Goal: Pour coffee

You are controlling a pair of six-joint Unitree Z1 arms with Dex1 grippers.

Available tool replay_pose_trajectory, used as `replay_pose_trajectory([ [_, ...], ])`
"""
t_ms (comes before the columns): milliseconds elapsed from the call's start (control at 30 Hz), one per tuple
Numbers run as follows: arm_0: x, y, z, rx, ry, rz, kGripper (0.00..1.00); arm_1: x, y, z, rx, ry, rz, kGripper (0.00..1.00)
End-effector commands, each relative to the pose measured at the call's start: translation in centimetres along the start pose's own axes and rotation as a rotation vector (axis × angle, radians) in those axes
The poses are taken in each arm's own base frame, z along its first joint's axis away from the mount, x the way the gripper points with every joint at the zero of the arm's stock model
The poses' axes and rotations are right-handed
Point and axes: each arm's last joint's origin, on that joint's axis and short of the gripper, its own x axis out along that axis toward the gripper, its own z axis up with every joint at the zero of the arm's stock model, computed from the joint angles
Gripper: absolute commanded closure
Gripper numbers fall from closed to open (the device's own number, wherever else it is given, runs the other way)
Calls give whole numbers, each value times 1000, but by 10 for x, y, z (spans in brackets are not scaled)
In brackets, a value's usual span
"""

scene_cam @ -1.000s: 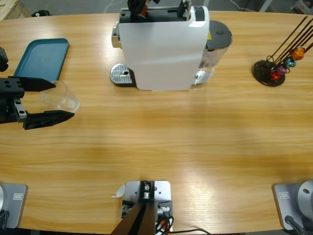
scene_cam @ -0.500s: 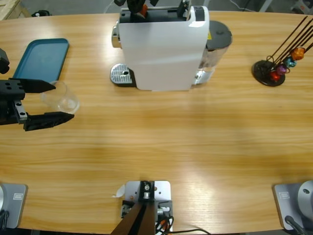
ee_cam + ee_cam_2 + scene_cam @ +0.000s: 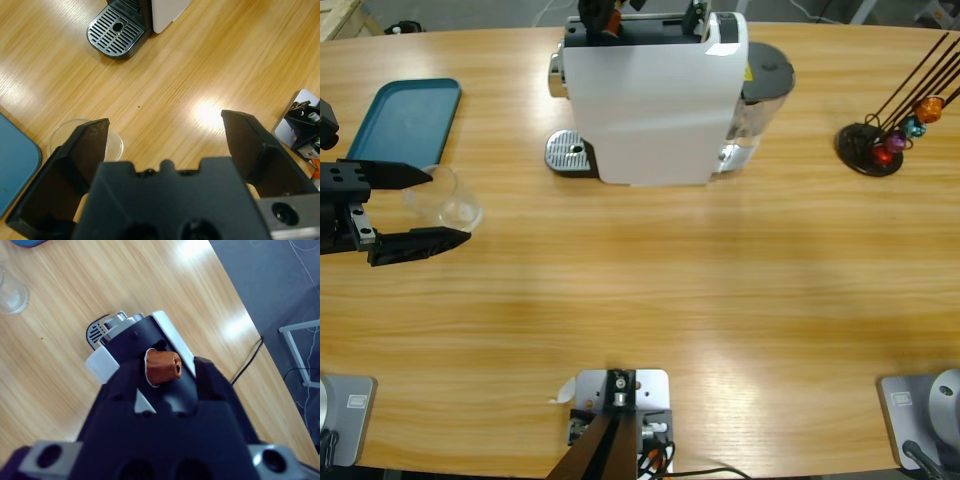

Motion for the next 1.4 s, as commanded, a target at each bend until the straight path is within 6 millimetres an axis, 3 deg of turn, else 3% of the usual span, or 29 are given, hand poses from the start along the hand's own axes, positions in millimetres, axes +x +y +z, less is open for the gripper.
replay_pose_trajectory([
  [33,9,2,-11,-4,49,4,27,27,28,-7,-38,103,23,469],
  [967,8,1,-13,-3,47,4,27,41,24,1,-38,110,-93,502],
  [1033,8,1,-13,-3,45,4,27,41,23,1,-38,113,-110,646],
  [1167,8,1,-13,-3,47,3,27,41,23,1,-40,116,-114,664],
  [1267,8,1,-13,-3,47,4,27,41,23,1,-40,117,-111,778],
  [1400,8,1,-13,-3,47,3,27,40,23,1,-38,112,-100,782],
])
